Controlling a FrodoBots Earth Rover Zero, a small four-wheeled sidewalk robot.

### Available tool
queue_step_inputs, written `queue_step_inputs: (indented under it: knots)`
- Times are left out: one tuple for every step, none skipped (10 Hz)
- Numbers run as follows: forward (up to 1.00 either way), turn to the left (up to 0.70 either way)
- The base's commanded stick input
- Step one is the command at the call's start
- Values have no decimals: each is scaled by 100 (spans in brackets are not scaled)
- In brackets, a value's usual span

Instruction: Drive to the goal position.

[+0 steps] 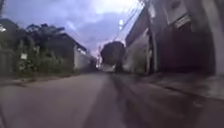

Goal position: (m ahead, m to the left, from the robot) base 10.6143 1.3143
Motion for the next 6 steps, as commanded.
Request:
queue_step_inputs:
  knots:
    - [70,0]
    - [70,0]
    - [70,0]
    - [70,0]
    - [70,0]
    - [70,0]
